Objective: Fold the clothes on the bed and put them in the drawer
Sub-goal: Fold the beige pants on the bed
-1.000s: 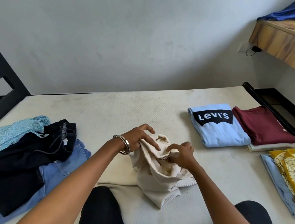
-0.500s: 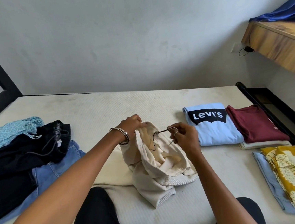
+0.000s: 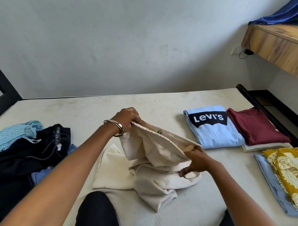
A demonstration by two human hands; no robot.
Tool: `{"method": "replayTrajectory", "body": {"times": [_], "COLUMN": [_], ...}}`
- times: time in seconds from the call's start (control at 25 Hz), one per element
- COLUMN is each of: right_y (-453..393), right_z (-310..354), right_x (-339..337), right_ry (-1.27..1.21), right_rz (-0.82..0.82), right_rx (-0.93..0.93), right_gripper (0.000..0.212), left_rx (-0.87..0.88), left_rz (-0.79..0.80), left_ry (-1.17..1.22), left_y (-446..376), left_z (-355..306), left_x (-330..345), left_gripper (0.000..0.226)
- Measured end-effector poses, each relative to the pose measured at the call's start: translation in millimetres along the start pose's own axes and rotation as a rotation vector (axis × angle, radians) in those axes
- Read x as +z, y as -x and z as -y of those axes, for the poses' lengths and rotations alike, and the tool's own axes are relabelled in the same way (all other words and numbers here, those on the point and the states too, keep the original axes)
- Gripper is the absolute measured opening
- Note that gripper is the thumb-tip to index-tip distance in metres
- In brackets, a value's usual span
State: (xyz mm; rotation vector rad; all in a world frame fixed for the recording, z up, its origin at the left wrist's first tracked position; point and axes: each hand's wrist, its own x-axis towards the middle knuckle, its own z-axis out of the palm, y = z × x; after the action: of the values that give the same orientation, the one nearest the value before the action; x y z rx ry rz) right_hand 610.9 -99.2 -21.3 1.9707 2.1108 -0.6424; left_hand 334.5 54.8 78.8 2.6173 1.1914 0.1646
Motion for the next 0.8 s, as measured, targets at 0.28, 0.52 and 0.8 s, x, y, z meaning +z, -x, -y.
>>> {"method": "replayTrajectory", "body": {"times": [0.28,0.52,0.8], "right_y": [6,32,43], "right_z": [-59,-54,-72], "right_x": [-150,-207,-211], "right_ry": [0.338,0.405,-0.891], "right_rz": [-0.638,-0.775,-0.596], "right_rx": [0.192,0.188,0.268], "right_gripper": [0.032,0.026,0.027], "left_rx": [-0.224,-0.348,-0.384], "left_rz": [0.117,-0.180,-0.542], "left_ry": [-0.465,-0.070,0.633], "left_y": [-3,-16,-15], "left_z": [22,26,41], "left_x": [-36,-85,-95], "left_gripper": [0.024,0.047,0.060]}}
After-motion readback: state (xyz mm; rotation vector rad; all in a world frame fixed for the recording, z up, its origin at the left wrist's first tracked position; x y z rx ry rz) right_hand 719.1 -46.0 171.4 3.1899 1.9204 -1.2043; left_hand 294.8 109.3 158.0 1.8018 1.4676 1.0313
